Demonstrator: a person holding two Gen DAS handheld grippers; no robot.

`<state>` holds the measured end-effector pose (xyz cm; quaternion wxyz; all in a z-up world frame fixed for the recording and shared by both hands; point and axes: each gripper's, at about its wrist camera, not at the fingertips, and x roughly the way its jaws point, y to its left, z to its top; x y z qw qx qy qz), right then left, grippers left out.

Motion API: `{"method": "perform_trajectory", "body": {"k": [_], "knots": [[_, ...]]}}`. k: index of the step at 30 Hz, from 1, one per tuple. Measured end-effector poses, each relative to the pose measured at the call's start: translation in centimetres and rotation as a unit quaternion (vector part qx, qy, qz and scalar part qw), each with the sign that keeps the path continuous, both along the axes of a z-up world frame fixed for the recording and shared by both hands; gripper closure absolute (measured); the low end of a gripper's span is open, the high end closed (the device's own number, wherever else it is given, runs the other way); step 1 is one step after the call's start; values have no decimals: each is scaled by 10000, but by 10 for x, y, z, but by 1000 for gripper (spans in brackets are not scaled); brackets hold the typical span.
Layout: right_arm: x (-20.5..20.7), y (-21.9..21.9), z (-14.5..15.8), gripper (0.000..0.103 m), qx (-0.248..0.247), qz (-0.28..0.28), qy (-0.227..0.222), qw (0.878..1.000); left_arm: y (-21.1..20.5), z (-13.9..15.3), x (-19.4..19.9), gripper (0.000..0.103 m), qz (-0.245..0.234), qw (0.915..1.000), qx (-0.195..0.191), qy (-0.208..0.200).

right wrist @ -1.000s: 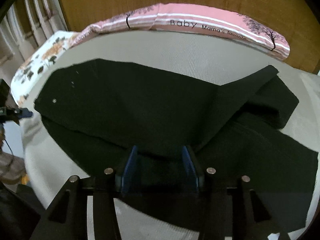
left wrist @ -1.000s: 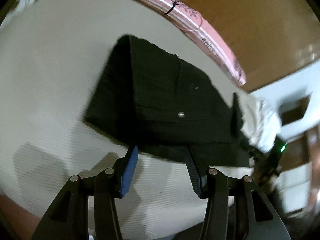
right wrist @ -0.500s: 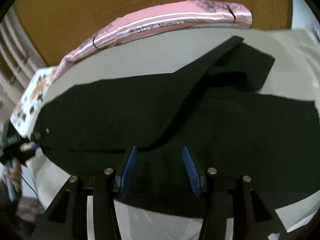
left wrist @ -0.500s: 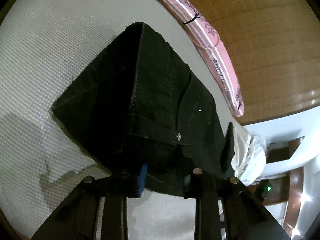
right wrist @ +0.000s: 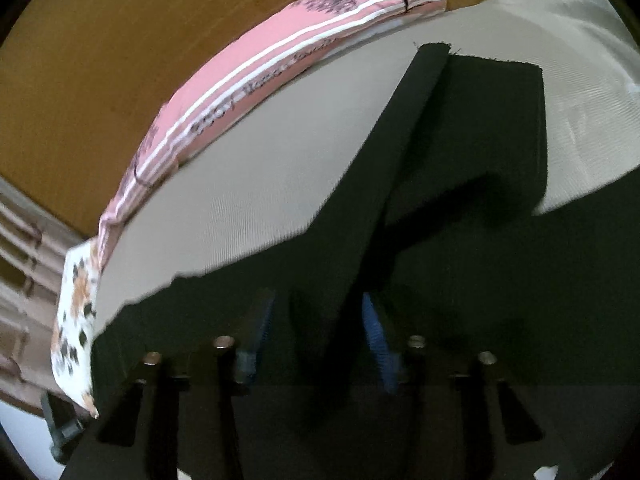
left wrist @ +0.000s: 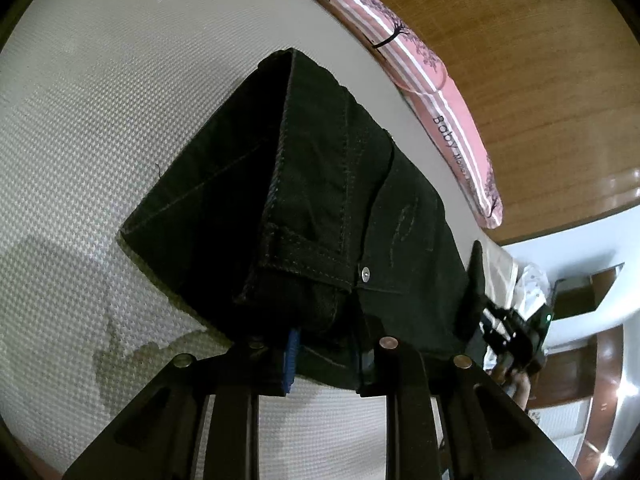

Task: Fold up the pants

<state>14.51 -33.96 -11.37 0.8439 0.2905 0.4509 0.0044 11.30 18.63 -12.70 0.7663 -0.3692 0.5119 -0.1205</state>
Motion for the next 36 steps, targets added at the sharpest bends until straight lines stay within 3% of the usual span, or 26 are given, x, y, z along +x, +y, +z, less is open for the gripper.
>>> {"method": "perform_trajectory", "body": {"k": [2,3,5,14,22,29,36], "knots": [[11,-6,1,81,136,-77,75,9999,-1,0,2,82,-31,10000,72,5],[13,-9,1,92,156,-107,105,9998,-2,1,3,82,-46,9999,100,14],[15,-9,4,96,60,-122,110,9998,-1,3,4,82,-78,9999,154,-8],[-23,1,46,99,-1407,-189,-58,9898,-3,28,12,82,-481,9960,700,-289],[-77,22,50,99,-2021,-197,51,9791,-1,38,11,82,-994,9853,1328,-414],[-116,37,31,99,-1906,-127,375,9809,8,21,9,82,-1174,9795,1604,-327],[-137,32,4,99,-1553,-185,762,9848,6,22,5,82,-1361,9708,1925,-454]]}}
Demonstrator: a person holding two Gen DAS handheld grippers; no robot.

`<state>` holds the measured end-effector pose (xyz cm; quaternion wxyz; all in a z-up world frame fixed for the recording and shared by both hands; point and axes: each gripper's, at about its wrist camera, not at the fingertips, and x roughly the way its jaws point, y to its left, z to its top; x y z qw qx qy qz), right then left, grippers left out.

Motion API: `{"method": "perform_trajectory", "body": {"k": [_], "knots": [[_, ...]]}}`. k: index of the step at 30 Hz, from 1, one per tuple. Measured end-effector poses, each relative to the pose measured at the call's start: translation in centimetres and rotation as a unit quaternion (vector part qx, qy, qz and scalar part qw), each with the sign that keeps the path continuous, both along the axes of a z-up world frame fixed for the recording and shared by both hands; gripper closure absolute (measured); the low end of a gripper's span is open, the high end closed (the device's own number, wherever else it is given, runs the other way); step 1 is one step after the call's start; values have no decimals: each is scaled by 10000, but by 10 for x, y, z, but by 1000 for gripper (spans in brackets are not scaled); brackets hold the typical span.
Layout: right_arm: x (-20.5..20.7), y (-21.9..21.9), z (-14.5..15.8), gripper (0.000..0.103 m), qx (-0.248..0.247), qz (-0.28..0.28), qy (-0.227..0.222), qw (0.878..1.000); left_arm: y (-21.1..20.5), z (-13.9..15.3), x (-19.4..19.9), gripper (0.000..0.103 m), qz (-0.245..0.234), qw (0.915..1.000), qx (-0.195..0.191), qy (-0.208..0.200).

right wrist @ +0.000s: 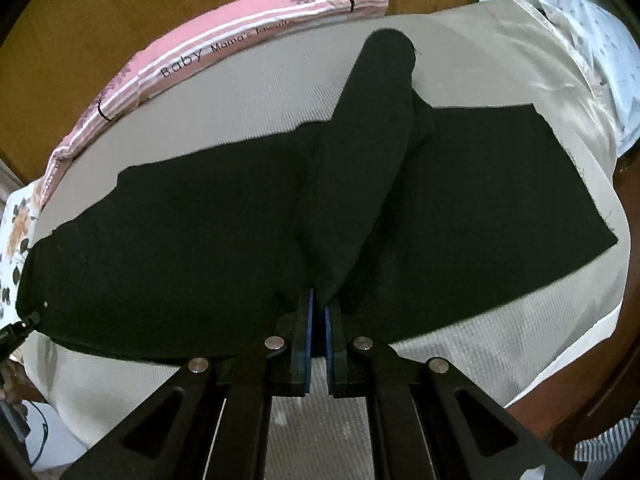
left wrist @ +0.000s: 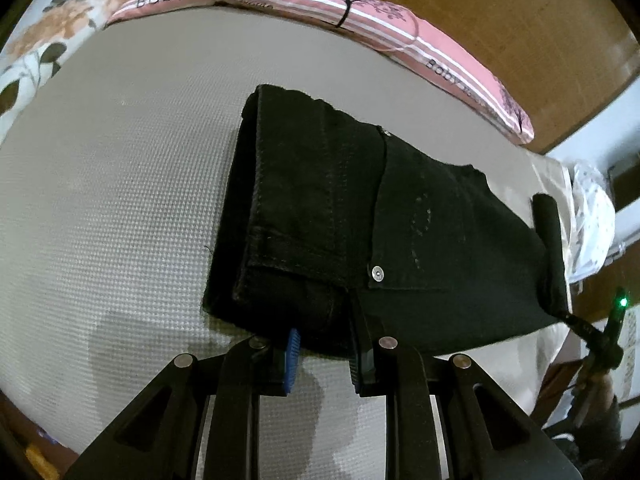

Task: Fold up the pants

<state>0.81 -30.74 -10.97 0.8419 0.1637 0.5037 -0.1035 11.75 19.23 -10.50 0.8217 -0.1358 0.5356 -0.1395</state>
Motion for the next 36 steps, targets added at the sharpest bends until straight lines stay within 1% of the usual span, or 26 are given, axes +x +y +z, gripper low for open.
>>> {"method": "perform_trajectory", "body": {"k": [1,4,8,10,12,14,16,18,19,21,24,27,28,30,32,33,36], "knots": [[-1,1,-1,99,-29,33,25,10000,0,0,0,82,-31,10000,66,-34],[2,4,-5,99,-128,113,105,9998,-2,-6,6,82,62,9999,123,34],[6,0,-14,98,19,88,245,9997,-8,-15,7,80,82,9995,296,59],[6,-2,-16,94,111,69,244,9996,-10,-12,4,79,40,9993,379,39],[6,-6,-16,92,245,31,234,9994,-12,-8,2,76,15,9989,457,93],[6,-11,-17,91,451,4,207,9988,-14,-5,-2,65,-47,9981,597,156],[5,-16,-16,86,601,-30,219,9979,-16,1,-10,62,-199,9975,661,157],[3,-22,-15,76,758,-59,186,9969,-16,7,-18,61,-304,9973,656,155],[2,-24,-14,74,852,-78,152,9962,-16,12,-22,61,-347,9970,689,119],[-1,-30,-11,65,1105,-107,34,9938,-19,23,-32,61,-429,9959,794,-24],[-4,-35,-3,64,1254,-45,-77,9921,-32,39,-41,61,-561,9935,940,-314],[-4,-40,3,64,1318,67,-221,9910,-61,54,-48,61,-915,9892,944,-648],[-3,-43,5,64,1317,53,-262,9909,-78,59,-49,61,-1149,9864,874,-787],[-4,-49,9,64,1305,23,-320,9909,-108,61,-48,61,-1511,9813,780,-902],[-5,-56,12,64,1297,-12,-369,9909,-142,60,-46,61,-1953,9738,681,-946],[-5,-61,13,64,1295,-49,-388,9908,-164,58,-44,61,-2208,9686,638,-947],[-7,-74,18,64,1309,-133,-479,9902,-215,51,-42,61,-2754,9549,554,-963]]}}
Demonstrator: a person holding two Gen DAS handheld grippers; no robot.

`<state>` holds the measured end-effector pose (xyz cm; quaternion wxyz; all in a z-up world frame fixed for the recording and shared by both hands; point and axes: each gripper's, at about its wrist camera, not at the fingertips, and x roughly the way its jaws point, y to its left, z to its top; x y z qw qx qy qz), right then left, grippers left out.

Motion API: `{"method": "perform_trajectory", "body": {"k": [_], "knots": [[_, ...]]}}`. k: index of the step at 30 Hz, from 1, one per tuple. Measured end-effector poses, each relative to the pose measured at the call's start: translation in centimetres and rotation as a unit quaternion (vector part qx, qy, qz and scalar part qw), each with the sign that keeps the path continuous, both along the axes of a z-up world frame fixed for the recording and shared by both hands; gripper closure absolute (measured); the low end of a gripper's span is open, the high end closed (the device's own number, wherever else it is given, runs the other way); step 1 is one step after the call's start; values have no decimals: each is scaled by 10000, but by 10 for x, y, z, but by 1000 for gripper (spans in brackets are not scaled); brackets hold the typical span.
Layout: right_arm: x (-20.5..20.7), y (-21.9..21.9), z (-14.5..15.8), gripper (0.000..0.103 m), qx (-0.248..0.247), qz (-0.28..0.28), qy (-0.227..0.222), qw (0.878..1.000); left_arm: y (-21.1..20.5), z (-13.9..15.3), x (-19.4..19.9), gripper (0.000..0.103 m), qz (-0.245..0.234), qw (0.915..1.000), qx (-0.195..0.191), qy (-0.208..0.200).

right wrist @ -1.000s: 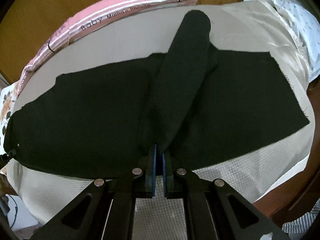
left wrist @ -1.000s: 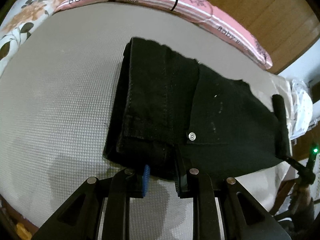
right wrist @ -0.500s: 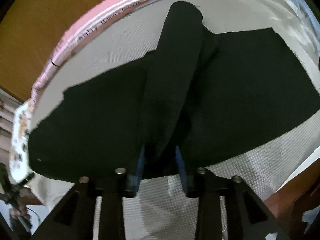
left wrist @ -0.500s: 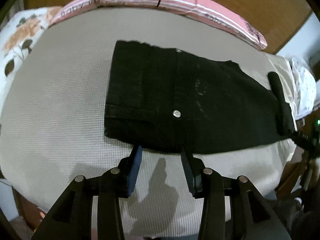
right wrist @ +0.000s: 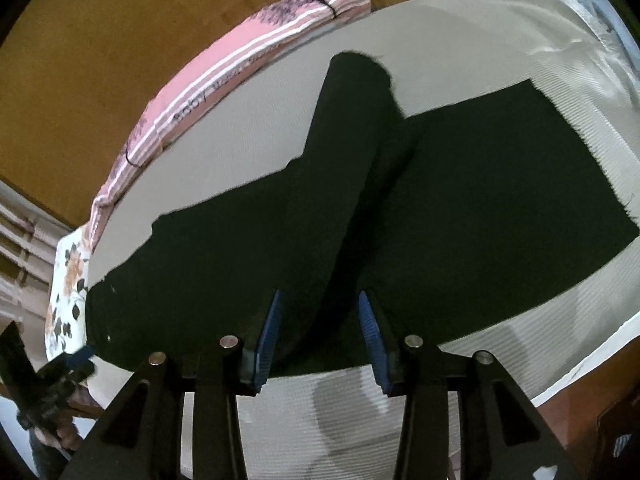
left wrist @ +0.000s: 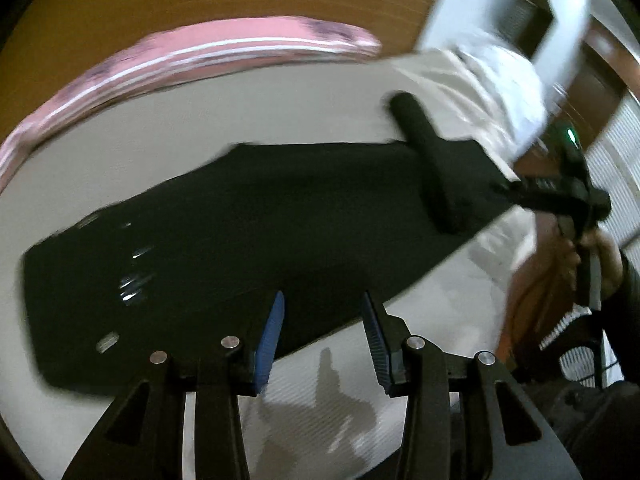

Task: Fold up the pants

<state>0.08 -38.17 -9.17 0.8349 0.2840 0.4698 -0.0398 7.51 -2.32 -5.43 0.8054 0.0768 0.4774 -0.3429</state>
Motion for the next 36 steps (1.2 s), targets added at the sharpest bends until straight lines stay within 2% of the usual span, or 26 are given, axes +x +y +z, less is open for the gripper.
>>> {"method": "perform_trajectory", "body": {"k": [3,7,13,16,18,20,22,26,29,31,36], "knots": [[-2,-14,4,64,36,-71,-20,10000,-56,-9,-1,61,-595,9982,-6,51],[-2,-32,8,64,-18,-157,-44,9999,-116,-25,-5,61,-1161,9932,34,121],[1,-58,10,64,-21,-277,-107,9996,-170,-43,-12,61,-1527,9882,106,73],[6,-66,8,64,21,-324,-122,9994,-183,-51,-11,62,-1570,9873,97,205],[10,-70,6,64,48,-327,-129,9994,-187,-55,-8,72,-1528,9880,44,237],[15,-74,3,64,46,-330,-111,9994,-191,-57,-4,91,-1451,9889,36,307],[23,-79,-2,64,21,-313,-77,9995,-191,-59,5,98,-1345,9902,-15,368],[40,-92,-11,64,72,-369,-5,9993,-178,-50,20,99,-981,9944,-265,300],[54,-103,-15,64,183,-404,-47,9990,-166,-45,32,99,-726,9955,-470,399],[65,-109,-13,64,239,-426,-107,9988,-164,-47,36,100,-637,9959,-453,461],[105,-124,-11,64,811,-404,-271,9955,-166,-61,35,99,-597,9957,-371,608]]}}
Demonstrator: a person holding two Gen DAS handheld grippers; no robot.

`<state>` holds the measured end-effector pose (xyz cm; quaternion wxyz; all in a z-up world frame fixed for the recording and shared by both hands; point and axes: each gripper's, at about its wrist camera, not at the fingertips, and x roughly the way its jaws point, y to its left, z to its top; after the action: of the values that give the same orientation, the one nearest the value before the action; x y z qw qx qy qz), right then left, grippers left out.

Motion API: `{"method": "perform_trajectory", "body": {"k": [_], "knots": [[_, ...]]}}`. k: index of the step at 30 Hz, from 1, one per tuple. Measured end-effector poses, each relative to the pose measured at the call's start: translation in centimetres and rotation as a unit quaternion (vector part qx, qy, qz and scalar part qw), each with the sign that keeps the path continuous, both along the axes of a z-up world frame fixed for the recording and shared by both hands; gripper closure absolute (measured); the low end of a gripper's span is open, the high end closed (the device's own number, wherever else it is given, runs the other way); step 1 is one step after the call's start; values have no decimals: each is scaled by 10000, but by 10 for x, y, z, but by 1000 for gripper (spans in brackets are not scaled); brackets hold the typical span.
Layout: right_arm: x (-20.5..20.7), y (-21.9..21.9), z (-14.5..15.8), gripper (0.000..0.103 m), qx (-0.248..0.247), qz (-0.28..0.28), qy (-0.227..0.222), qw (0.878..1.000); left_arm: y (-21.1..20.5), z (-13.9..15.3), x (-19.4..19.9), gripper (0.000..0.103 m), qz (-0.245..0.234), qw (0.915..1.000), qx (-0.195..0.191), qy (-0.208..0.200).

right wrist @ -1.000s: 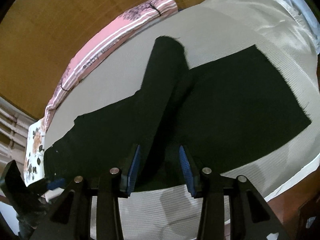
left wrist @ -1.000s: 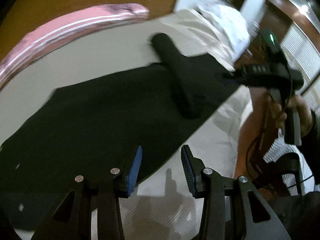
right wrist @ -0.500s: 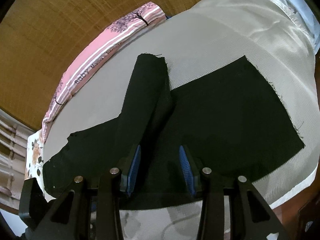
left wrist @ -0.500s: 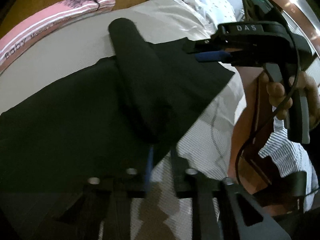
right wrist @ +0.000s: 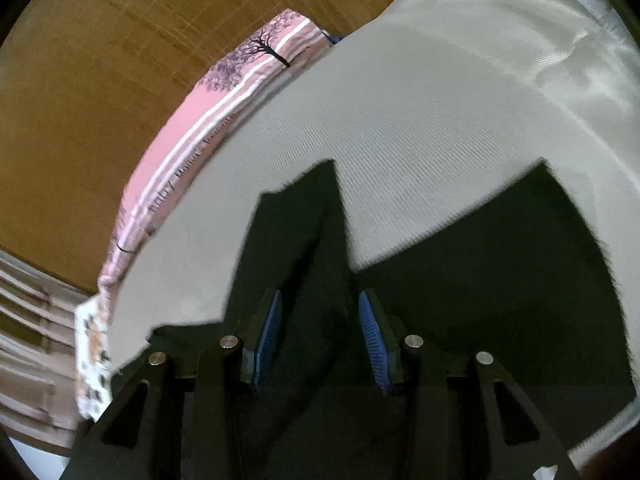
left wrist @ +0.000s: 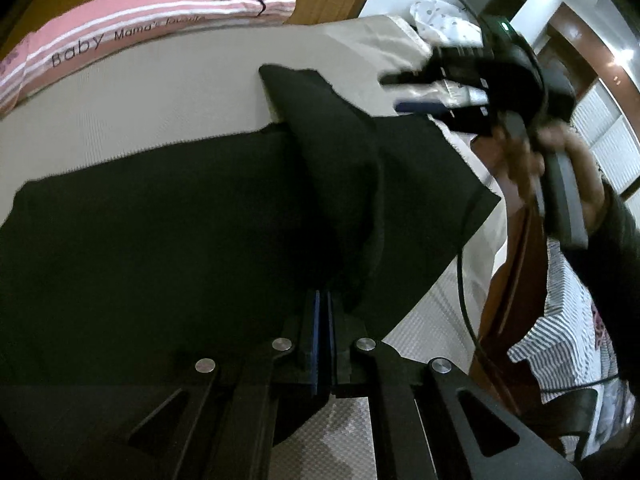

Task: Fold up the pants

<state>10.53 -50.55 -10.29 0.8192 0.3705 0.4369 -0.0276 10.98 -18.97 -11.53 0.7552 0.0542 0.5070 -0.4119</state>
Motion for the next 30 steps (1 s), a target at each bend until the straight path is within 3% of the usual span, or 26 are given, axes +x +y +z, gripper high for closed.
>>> {"method": "perform_trajectory", "body": {"k": [7,12,18,22,30], "knots": [[44,-1,-24,64,762,55,323,9966,0,-7,0,99,61,9999,-70,115],[64,-1,-43,65,1011,-84,453,9938,-2,-9,0,99,28,9999,-66,139],[87,-8,-54,70,1063,-314,412,9930,-5,-11,-2,99,33,9999,-47,158],[96,-8,-54,94,941,-280,443,9942,-6,-13,-2,99,29,9999,-23,165],[64,-17,-17,99,434,-501,-90,9978,-14,-9,-12,99,-45,9999,115,-69]]}}
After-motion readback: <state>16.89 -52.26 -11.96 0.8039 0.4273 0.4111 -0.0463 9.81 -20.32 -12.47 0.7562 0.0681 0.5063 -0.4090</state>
